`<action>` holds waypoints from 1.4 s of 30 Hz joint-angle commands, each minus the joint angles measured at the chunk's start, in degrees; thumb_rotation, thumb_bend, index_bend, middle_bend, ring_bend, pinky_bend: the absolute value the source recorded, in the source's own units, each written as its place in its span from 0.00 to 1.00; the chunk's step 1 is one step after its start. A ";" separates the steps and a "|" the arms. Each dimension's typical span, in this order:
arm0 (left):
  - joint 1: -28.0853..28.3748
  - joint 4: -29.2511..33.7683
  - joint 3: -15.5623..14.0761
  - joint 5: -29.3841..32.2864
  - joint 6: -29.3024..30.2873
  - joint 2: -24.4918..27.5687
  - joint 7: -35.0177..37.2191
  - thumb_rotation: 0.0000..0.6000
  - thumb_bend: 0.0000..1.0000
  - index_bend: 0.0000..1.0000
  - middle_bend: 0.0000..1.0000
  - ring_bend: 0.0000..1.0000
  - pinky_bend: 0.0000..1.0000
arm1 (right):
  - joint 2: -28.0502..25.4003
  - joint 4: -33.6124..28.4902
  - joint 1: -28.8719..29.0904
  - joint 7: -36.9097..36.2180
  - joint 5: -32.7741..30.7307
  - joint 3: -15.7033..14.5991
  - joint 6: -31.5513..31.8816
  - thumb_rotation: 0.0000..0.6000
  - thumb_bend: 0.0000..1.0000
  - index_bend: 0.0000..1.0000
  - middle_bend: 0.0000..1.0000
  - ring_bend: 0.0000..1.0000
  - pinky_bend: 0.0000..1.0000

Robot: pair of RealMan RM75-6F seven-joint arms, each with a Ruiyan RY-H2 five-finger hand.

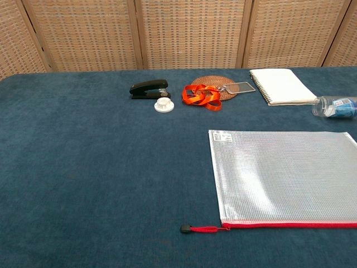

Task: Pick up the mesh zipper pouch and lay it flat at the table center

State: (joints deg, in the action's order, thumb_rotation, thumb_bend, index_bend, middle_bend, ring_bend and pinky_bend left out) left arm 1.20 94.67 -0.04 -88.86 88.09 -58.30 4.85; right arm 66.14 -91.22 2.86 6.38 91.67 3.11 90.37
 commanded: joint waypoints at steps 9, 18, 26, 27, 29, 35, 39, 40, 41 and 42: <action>0.20 -0.37 0.18 0.49 -0.46 -0.17 0.22 1.00 0.00 0.00 0.00 0.00 0.00 | 0.49 -0.03 1.01 1.10 0.22 -0.07 -1.64 1.00 0.00 0.02 0.11 0.09 0.00; 1.53 -1.12 1.16 2.74 -3.05 -0.65 0.53 1.00 0.00 0.00 0.00 0.00 0.00 | -1.75 -5.97 12.22 11.10 1.87 3.69 -15.17 1.00 0.06 0.14 0.83 0.81 0.80; 2.70 -2.58 2.14 5.24 -5.49 -1.35 0.98 1.00 0.00 0.00 0.00 0.00 0.00 | -0.83 -14.39 26.20 12.23 -6.65 6.41 -38.47 1.00 0.18 0.32 0.93 0.93 0.99; 2.84 -2.63 2.22 5.54 -5.82 -1.44 0.81 1.00 0.00 0.00 0.00 0.00 0.00 | 0.07 -14.70 27.95 12.48 -8.54 6.91 -40.88 1.00 0.19 0.34 0.94 0.94 1.00; 3.08 -2.66 2.30 5.98 -6.37 -1.59 0.39 1.00 0.00 0.00 0.00 0.00 0.00 | 2.06 -14.57 30.72 13.55 -11.68 7.50 -44.26 1.00 0.20 0.37 0.95 0.96 1.00; 3.86 -2.64 2.55 7.48 -8.17 -2.09 -1.06 1.00 0.00 0.00 0.00 0.00 0.00 | 10.02 -12.22 37.76 15.49 -21.78 7.78 -51.80 1.00 0.23 0.44 0.96 0.97 1.00; 4.29 -2.70 2.81 8.46 -9.17 -2.19 -1.27 1.00 0.00 0.00 0.00 0.00 0.00 | 14.24 -10.19 41.22 21.41 -27.29 6.67 -51.19 1.00 0.28 0.47 0.96 0.97 1.00; 4.39 -2.78 2.89 8.74 -9.40 -2.21 -1.29 1.00 0.00 0.00 0.00 0.00 0.00 | 15.27 -10.16 42.06 23.06 -28.90 6.29 -50.64 1.00 0.29 0.48 0.96 0.97 1.00; 4.41 -2.80 2.90 8.81 -9.46 -2.22 -1.30 1.00 0.00 0.00 0.00 0.00 0.00 | 15.51 -10.18 42.26 23.42 -29.31 6.20 -50.52 1.00 0.29 0.49 0.96 0.97 1.00; 4.45 -2.83 2.93 8.90 -9.55 -2.23 -1.33 1.00 0.00 0.00 0.00 0.00 0.00 | 15.86 -10.23 42.61 24.08 -30.12 6.04 -50.21 1.00 0.30 0.50 0.96 0.97 1.00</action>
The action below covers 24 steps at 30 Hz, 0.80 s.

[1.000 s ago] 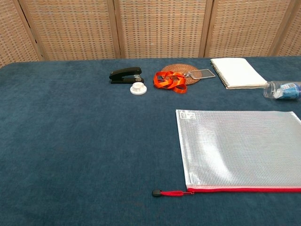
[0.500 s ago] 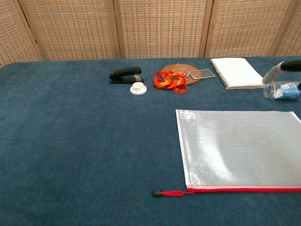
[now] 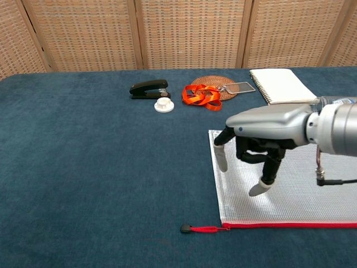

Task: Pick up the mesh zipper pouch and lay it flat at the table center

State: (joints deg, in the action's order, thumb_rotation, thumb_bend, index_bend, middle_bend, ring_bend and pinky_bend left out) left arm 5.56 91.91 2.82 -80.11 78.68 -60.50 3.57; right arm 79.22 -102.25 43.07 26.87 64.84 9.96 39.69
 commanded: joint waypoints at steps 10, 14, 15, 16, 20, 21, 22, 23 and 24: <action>0.69 -0.32 0.24 1.33 -1.43 -0.31 -0.67 1.00 0.00 0.00 0.00 0.00 0.00 | 8.76 1.31 9.16 10.75 -16.54 -4.55 2.44 1.00 0.38 0.53 0.96 0.97 1.00; 0.86 -0.29 0.20 1.49 -1.73 -0.39 -1.01 1.00 0.00 0.00 0.00 0.00 0.00 | 11.00 1.99 10.98 12.62 -18.72 -6.22 3.98 1.00 0.38 0.53 0.96 0.97 1.00; 0.87 -0.27 0.21 1.55 -1.75 -0.39 -1.04 1.00 0.00 0.00 0.00 0.00 0.00 | 11.34 2.05 11.26 12.79 -19.21 -6.47 4.26 1.00 0.38 0.53 0.96 0.97 1.00; 0.87 -0.24 0.22 1.60 -1.75 -0.39 -1.05 1.00 0.00 0.00 0.00 0.00 0.00 | 11.63 2.10 11.53 12.92 -19.66 -6.70 4.51 1.00 0.38 0.53 0.96 0.97 1.00; 0.89 -0.27 0.24 1.74 -1.80 -0.36 -0.95 1.00 0.00 0.00 0.00 0.00 0.00 | 12.45 1.88 12.50 12.96 -20.34 -7.25 5.44 1.00 0.38 0.53 0.97 0.97 1.00; 0.88 -0.27 0.22 1.74 -1.81 -0.33 -0.89 1.00 0.00 0.00 0.00 0.00 0.00 | 12.60 1.88 12.67 12.94 -20.37 -7.32 5.72 1.00 0.38 0.53 0.97 0.97 1.00; 0.88 -0.27 0.21 1.74 -1.81 -0.32 -0.84 1.00 0.00 0.00 0.00 0.00 0.00 | 12.73 1.87 12.84 12.87 -20.42 -7.33 5.98 1.00 0.38 0.53 0.97 0.97 1.00; 0.87 -0.30 0.22 1.75 -1.77 -0.29 -0.79 1.00 0.00 0.00 0.00 0.00 0.00 | 12.91 1.86 13.03 12.67 -20.58 -7.25 6.31 1.00 0.38 0.53 0.97 0.97 1.00; 0.86 -0.29 0.23 1.74 -1.72 -0.27 -0.75 1.00 0.00 0.00 0.00 0.00 0.00 | 13.07 1.90 13.17 12.53 -20.69 -7.24 6.53 1.00 0.38 0.53 0.97 0.97 1.00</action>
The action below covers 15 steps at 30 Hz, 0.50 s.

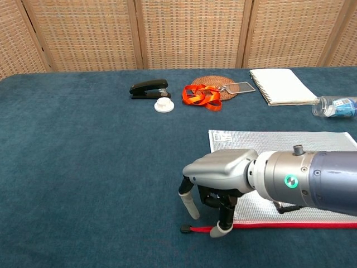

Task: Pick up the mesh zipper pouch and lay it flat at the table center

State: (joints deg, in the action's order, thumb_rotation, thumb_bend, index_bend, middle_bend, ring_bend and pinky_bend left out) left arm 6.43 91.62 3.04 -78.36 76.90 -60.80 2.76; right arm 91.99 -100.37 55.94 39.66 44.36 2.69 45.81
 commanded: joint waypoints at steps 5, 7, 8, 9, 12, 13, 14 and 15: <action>-0.07 0.10 -0.06 -0.15 0.22 0.09 0.07 1.00 0.00 0.00 0.00 0.00 0.00 | 1.18 0.41 1.03 -0.61 -0.80 -0.22 1.08 1.00 0.39 0.54 0.97 0.97 1.00; -0.05 0.12 -0.07 -0.17 0.23 0.09 0.05 1.00 0.00 0.00 0.00 0.00 0.00 | 1.58 0.68 1.36 -0.58 -1.09 -0.36 1.15 1.00 0.40 0.54 0.97 0.97 1.00; -0.05 0.14 -0.07 -0.15 0.24 0.10 0.04 1.00 0.00 0.00 0.00 0.00 0.00 | 1.98 1.06 1.70 -0.35 -1.33 -0.52 1.24 1.00 0.40 0.54 0.97 0.97 1.00; -0.06 0.14 -0.05 -0.13 0.28 0.11 0.06 1.00 0.00 0.00 0.00 0.00 0.00 | 2.43 1.60 2.02 -0.06 -1.65 -0.60 1.31 1.00 0.40 0.54 0.97 0.97 1.00; -0.10 0.13 -0.04 -0.10 0.34 0.18 0.23 1.00 0.00 0.00 0.00 0.00 0.00 | 3.23 2.49 2.70 0.36 -2.72 -0.79 1.75 1.00 0.42 0.55 0.97 0.97 1.00; -0.11 0.09 -0.01 -0.02 0.33 0.19 0.33 1.00 0.00 0.00 0.00 0.00 0.00 | 3.39 2.61 2.89 0.39 -3.04 -0.86 1.85 1.00 0.42 0.55 0.97 0.97 1.00; -0.10 0.06 -0.01 0.01 0.30 0.20 0.39 1.00 0.00 0.00 0.00 0.00 0.00 | 3.47 2.63 3.03 0.41 -3.19 -0.93 1.91 1.00 0.43 0.55 0.97 0.97 1.00; -0.10 0.02 0.00 0.05 0.27 0.20 0.46 1.00 0.00 0.00 0.00 0.00 0.00 | 3.54 2.62 3.18 0.46 -3.30 -1.04 1.94 1.00 0.43 0.55 0.97 0.97 1.00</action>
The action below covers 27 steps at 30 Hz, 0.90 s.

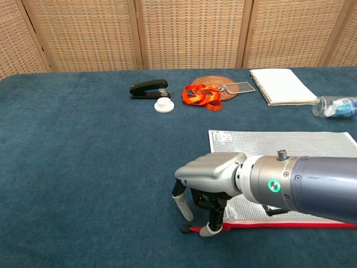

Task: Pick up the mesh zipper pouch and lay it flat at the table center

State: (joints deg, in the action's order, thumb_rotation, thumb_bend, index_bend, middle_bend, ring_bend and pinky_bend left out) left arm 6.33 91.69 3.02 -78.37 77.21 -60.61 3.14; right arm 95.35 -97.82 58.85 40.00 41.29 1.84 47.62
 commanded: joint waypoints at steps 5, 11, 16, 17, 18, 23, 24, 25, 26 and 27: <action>0.05 -0.13 -0.04 -0.04 -0.08 0.00 0.13 1.00 0.00 0.00 0.00 0.00 0.00 | 0.77 -0.08 1.05 0.22 -0.90 -0.48 0.38 1.00 0.44 0.55 0.97 0.97 1.00; 0.02 -0.03 -0.02 -0.06 0.05 0.06 0.15 1.00 0.00 0.00 0.00 0.00 0.00 | 1.69 0.44 1.84 0.88 -1.88 -1.24 0.91 1.00 0.44 0.56 0.97 0.97 1.00; 0.04 -0.05 -0.12 -0.11 -0.09 0.13 0.34 1.00 0.00 0.00 0.00 0.00 0.00 | 2.19 1.08 1.97 0.89 -1.72 -1.88 1.44 1.00 0.45 0.55 0.97 0.97 1.00; 0.05 -0.05 -0.14 -0.12 -0.14 0.14 0.34 1.00 0.00 0.00 0.00 0.00 0.00 | 2.20 1.08 1.96 0.84 -1.67 -1.92 1.47 1.00 0.46 0.55 0.97 0.97 1.00; 0.08 -0.02 -0.16 -0.12 -0.21 0.16 0.36 1.00 0.00 0.00 0.00 0.00 0.00 | 2.23 1.08 1.96 0.75 -1.55 -2.02 1.51 1.00 0.46 0.55 0.97 0.97 1.00; 0.01 0.18 -0.16 -0.14 -0.01 0.24 0.28 1.00 0.00 0.00 0.00 0.00 0.00 | 2.13 0.79 2.05 0.67 -1.28 -2.33 1.70 1.00 0.50 0.56 0.97 0.97 1.00; -0.01 0.22 -0.17 -0.16 0.03 0.26 0.28 1.00 0.00 0.00 0.00 0.00 0.00 | 2.15 0.79 2.07 0.69 -1.31 -2.40 1.71 1.00 0.51 0.57 0.97 0.97 1.00; -0.04 0.25 -0.18 -0.20 0.09 0.28 0.28 1.00 0.00 0.00 0.00 0.00 0.00 | 2.18 0.80 2.09 0.72 -1.34 -2.50 1.73 1.00 0.53 0.57 0.97 0.98 1.00; -0.06 0.27 -0.19 -0.22 0.12 0.29 0.28 1.00 0.00 0.00 0.00 0.00 0.00 | 2.22 0.80 2.10 0.74 -1.40 -2.60 1.75 1.00 0.54 0.57 0.97 0.98 1.00; -0.07 0.30 -0.20 -0.26 0.16 0.31 0.31 1.00 0.00 0.00 0.00 0.00 0.00 | 2.25 0.80 2.12 0.78 -1.46 -2.72 1.77 1.00 0.55 0.58 0.97 0.98 1.00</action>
State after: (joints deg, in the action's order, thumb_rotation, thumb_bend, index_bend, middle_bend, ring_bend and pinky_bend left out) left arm 6.25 91.98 2.82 -78.62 77.38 -60.30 3.45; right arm 97.58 -97.03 60.96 40.76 39.87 -0.83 49.38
